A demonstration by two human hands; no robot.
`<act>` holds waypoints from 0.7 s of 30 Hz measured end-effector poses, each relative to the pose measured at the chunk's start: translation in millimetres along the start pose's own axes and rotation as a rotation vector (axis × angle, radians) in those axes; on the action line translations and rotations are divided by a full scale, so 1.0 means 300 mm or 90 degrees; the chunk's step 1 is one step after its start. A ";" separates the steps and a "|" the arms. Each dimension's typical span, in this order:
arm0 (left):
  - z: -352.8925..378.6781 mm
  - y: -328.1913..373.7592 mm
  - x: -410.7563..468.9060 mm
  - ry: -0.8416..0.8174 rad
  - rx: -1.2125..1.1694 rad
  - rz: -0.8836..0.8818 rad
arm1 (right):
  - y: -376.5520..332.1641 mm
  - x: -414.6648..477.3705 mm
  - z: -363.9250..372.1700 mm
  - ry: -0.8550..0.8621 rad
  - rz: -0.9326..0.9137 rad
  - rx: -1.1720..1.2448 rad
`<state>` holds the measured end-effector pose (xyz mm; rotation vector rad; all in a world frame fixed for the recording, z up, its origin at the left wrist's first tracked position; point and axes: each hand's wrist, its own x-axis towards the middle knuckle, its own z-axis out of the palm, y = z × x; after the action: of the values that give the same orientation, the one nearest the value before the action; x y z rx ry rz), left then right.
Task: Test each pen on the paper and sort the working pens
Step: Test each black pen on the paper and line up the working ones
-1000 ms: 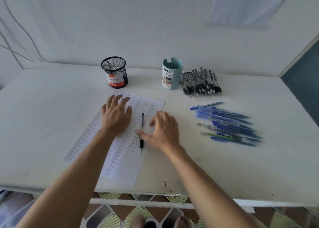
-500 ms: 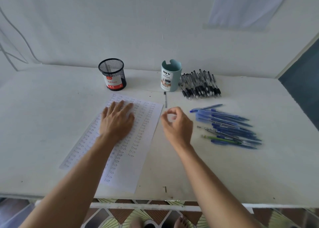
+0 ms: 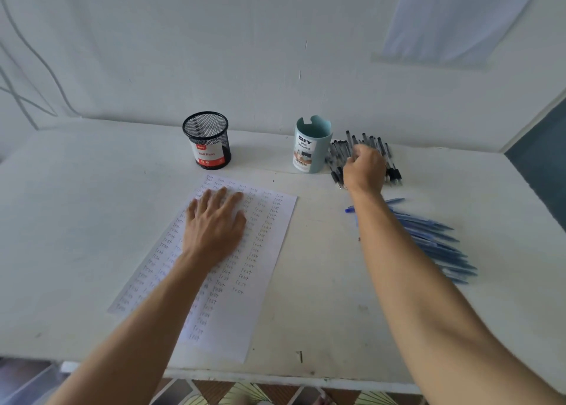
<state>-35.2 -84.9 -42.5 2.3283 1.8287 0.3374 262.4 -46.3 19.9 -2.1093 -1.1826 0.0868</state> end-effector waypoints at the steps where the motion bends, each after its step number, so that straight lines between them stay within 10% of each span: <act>1: -0.001 0.000 0.000 0.001 0.001 0.002 | 0.000 0.010 0.011 -0.013 0.000 -0.010; 21: 0.007 -0.009 0.006 0.026 -0.019 0.006 | 0.124 -0.165 -0.114 -0.168 -0.144 -0.066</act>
<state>-36.9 -82.3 -45.1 2.3289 1.8184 0.4140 273.4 -115.4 9.7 -2.0829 -1.6053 0.2082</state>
